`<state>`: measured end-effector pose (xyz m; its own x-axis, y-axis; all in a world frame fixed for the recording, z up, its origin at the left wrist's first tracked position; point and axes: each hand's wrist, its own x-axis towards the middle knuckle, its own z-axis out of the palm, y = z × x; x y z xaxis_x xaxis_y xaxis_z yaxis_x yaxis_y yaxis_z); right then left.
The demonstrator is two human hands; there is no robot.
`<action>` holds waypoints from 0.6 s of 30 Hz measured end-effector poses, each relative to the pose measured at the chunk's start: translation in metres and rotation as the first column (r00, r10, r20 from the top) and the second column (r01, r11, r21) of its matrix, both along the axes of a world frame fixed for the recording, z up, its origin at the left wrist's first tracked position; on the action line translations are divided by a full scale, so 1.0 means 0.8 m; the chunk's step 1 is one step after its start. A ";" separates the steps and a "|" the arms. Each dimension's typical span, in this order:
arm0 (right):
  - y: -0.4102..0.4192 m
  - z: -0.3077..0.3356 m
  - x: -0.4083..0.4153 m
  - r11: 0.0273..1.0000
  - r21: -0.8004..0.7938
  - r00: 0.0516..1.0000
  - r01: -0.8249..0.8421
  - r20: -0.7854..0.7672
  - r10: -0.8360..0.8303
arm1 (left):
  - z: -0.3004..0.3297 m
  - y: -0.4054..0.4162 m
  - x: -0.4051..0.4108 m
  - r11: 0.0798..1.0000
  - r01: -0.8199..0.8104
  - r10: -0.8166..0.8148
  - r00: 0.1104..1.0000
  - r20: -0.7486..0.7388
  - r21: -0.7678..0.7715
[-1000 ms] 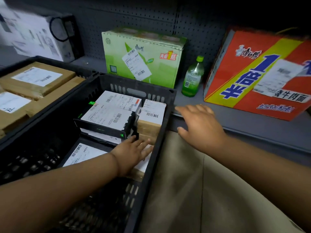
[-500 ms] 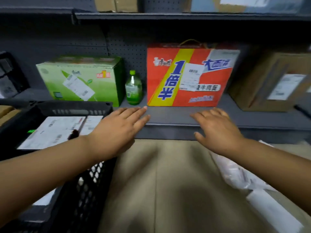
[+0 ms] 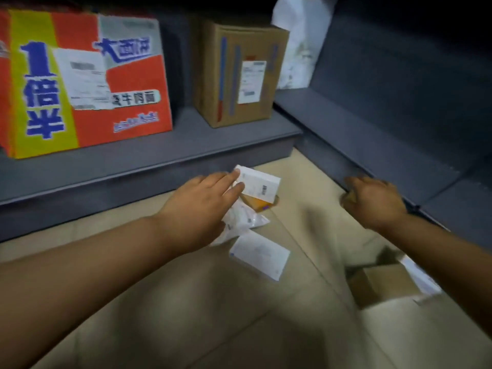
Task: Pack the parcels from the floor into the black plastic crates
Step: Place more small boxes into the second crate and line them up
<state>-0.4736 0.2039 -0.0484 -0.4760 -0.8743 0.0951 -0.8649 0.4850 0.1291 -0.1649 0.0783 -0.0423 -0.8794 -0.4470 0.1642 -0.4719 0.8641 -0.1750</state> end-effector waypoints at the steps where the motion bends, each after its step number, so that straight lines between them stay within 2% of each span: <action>1: 0.017 -0.014 -0.019 0.998 0.036 0.999 0.049 0.018 -0.049 | -0.011 0.004 -0.018 0.999 0.008 -0.008 1.000 0.000 0.042; 6: 0.091 -0.091 -0.078 0.915 0.343 0.953 0.215 0.133 -0.273 | -0.059 0.022 -0.085 0.980 0.028 -0.034 0.999 0.029 0.198; 7: 0.103 -0.104 -0.085 0.896 0.383 0.937 0.224 0.166 -0.306 | -0.066 0.026 -0.094 0.980 0.039 -0.054 0.996 0.069 0.197; 10: 0.129 -0.140 -0.097 0.850 0.468 0.874 0.244 0.273 -0.401 | -0.087 0.034 -0.118 0.980 0.100 -0.113 0.991 0.070 0.171; 13: 0.142 -0.165 -0.103 0.829 0.489 0.809 0.272 0.350 -0.472 | -0.107 0.043 -0.134 0.968 0.072 -0.109 0.984 0.144 0.242; 18: 0.140 -0.185 -0.099 0.851 0.407 0.798 0.331 0.360 -0.482 | -0.136 0.048 -0.142 0.974 0.112 -0.141 0.980 0.138 0.198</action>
